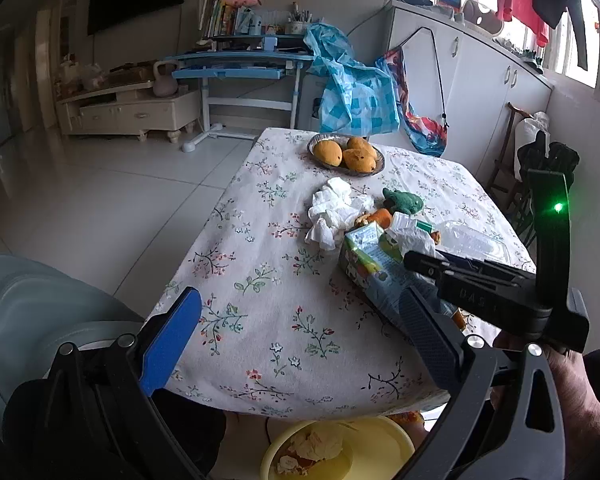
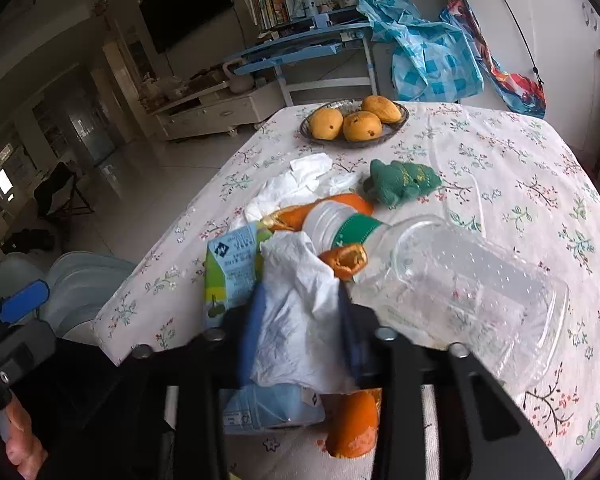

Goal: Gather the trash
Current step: 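Grasp the white tissue with the right gripper and lift it, then grasp the blue juice carton with the left gripper while the right gripper holds the tissue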

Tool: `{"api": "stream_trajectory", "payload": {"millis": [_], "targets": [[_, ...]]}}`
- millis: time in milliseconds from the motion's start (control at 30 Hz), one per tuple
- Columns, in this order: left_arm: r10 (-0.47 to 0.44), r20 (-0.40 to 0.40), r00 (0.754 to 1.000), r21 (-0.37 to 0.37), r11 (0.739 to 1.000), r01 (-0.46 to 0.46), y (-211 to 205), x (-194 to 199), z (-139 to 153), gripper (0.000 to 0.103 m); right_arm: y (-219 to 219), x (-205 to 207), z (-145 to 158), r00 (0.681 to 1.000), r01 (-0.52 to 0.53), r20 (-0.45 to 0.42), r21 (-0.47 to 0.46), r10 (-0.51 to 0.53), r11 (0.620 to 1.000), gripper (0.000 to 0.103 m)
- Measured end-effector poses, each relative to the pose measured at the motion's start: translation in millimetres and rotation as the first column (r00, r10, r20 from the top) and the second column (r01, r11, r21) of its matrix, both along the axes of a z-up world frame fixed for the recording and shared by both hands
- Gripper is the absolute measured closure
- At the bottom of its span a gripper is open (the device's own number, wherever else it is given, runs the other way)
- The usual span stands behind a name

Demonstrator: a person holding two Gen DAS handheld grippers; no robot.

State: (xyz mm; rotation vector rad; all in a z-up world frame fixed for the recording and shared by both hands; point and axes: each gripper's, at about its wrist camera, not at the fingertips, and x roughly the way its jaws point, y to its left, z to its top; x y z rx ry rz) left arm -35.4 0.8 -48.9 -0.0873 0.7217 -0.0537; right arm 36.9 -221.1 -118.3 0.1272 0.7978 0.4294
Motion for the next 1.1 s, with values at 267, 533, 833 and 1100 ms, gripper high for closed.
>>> {"api": "stream_trajectory", "payload": {"millis": [267,533,833,1100], "targets": [[0.011,-0.026,1.0,-0.001,1.0,-0.011,2,5,-7,0.007,-10,-6,14,0.999,0.017,0.043,0.041,-0.019,0.999,0.098],[0.017,-0.056,0.998,0.011,1.0,-0.016,-1,7,-14,0.007,-34,-17,42,0.992,0.04,0.109,0.143,-0.056,0.989,0.098],[-0.003,-0.153,0.988,-0.114,0.993,-0.015,-17,36,-20,0.007,-73,-47,70,0.974,0.103,0.173,0.244,-0.148,0.964,0.098],[0.009,-0.324,0.946,-0.06,0.998,-0.03,-85,98,-43,0.007,-106,-71,68,0.961,0.164,0.17,0.293,-0.22,0.942,0.098]]}}
